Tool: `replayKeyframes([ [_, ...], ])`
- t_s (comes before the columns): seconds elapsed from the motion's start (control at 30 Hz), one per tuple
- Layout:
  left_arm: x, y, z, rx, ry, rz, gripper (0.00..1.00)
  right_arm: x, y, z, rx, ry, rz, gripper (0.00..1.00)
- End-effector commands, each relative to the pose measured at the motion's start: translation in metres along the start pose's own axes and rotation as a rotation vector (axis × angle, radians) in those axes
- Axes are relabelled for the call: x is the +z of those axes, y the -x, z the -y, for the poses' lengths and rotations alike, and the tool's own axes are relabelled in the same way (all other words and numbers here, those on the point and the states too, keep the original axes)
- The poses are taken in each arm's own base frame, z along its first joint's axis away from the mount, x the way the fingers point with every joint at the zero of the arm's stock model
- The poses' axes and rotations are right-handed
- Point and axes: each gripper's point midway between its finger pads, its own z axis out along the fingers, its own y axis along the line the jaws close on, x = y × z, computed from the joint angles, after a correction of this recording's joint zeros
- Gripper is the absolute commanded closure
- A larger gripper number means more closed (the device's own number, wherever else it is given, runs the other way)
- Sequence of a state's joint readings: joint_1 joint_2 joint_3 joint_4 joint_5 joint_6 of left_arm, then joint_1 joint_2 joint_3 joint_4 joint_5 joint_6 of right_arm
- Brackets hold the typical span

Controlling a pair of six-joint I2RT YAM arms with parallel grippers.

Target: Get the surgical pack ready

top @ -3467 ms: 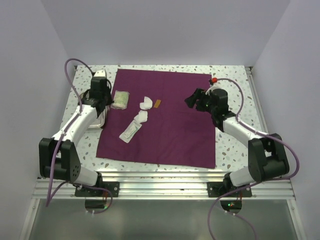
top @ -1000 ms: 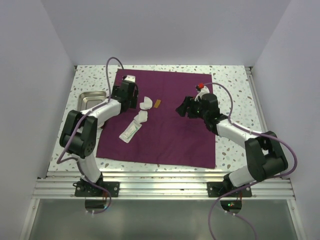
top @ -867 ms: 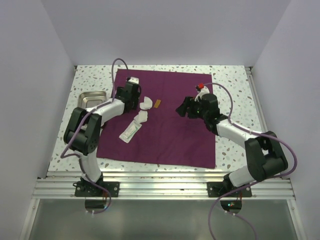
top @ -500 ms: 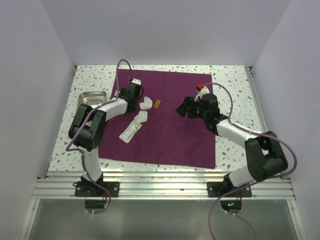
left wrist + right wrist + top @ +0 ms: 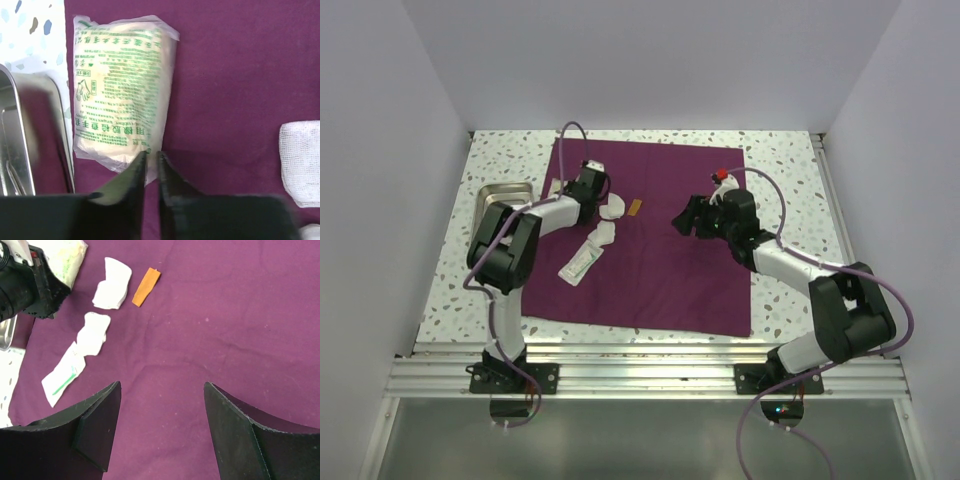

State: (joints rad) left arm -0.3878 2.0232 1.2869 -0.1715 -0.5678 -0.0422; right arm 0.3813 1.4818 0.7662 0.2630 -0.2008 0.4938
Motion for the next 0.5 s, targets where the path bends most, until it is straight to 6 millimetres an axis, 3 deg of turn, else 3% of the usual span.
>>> replayKeyframes([
  [0.0, 0.001, 0.020, -0.003, -0.029, 0.030, 0.052, 0.88, -0.001, 0.009, -0.006, -0.021, 0.023, 0.039, 0.30],
  [0.03, -0.001, 0.022, -0.005, -0.034, 0.035, 0.057, 1.00, -0.001, 0.008, -0.005, -0.020, 0.021, 0.038, 0.30],
  [0.2, -0.017, 0.033, -0.013, -0.072, 0.028, 0.091, 1.00, -0.001, 0.008, -0.005, -0.020, 0.022, 0.037, 0.30],
  [0.4, -0.065, 0.063, -0.029, -0.159, -0.054, 0.201, 1.00, -0.001, 0.006, -0.005, -0.021, 0.025, 0.037, 0.30],
  [0.47, -0.077, 0.064, -0.030, -0.176, -0.090, 0.211, 1.00, 0.000, 0.005, -0.004, -0.019, 0.024, 0.035, 0.30],
])
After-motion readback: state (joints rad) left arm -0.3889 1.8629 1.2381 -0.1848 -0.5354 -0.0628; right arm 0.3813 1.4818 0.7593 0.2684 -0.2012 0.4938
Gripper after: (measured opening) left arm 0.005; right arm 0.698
